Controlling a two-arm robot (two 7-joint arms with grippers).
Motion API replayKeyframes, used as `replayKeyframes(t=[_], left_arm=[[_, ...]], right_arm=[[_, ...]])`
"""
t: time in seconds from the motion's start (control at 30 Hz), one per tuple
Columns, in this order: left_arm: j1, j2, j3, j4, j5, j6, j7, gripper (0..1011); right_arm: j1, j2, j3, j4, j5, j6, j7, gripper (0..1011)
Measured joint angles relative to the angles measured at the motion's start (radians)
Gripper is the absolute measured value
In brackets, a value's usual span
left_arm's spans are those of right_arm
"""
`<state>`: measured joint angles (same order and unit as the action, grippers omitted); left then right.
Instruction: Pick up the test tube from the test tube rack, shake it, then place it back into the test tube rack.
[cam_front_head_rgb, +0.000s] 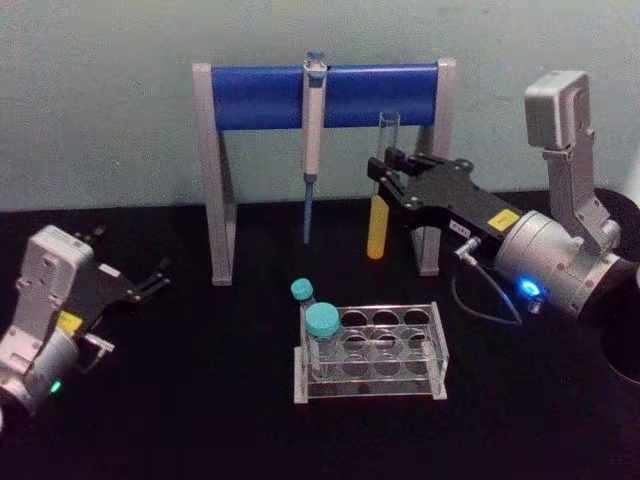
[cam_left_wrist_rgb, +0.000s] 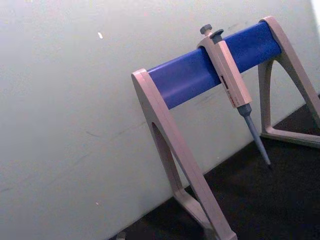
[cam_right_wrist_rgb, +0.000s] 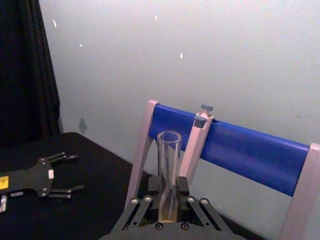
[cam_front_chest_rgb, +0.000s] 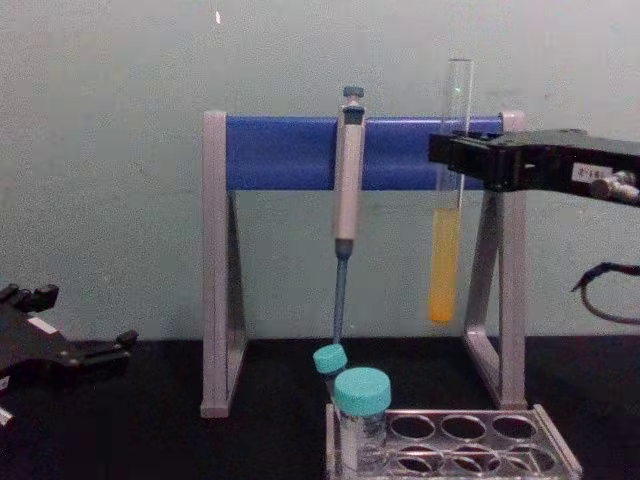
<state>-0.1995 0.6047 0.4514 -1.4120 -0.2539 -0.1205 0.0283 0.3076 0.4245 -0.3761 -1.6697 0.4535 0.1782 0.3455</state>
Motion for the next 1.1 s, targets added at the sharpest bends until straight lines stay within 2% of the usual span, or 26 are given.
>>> replayKeyframes(t=[0.33, 0.5, 0.7, 1.1], left_arm=[[0.0, 0.0, 0.0, 0.0, 0.0, 0.0, 0.0, 1001], [0.0, 0.0, 0.0, 0.0, 0.0, 0.0, 0.0, 1001], [0.0, 0.0, 0.0, 0.0, 0.0, 0.0, 0.0, 1001], [0.0, 0.0, 0.0, 0.0, 0.0, 0.0, 0.0, 1001]], right_arm=[[-0.006, 0.007, 0.003, -0.013, 0.0, 0.0, 0.014, 221], [-0.025, 0.031, 0.006, -0.044, 0.024, -0.002, 0.049, 221], [-0.075, 0.081, 0.012, -0.105, 0.066, -0.017, 0.086, 221], [-0.147, 0.155, -0.005, -0.135, 0.111, -0.062, 0.143, 221]])
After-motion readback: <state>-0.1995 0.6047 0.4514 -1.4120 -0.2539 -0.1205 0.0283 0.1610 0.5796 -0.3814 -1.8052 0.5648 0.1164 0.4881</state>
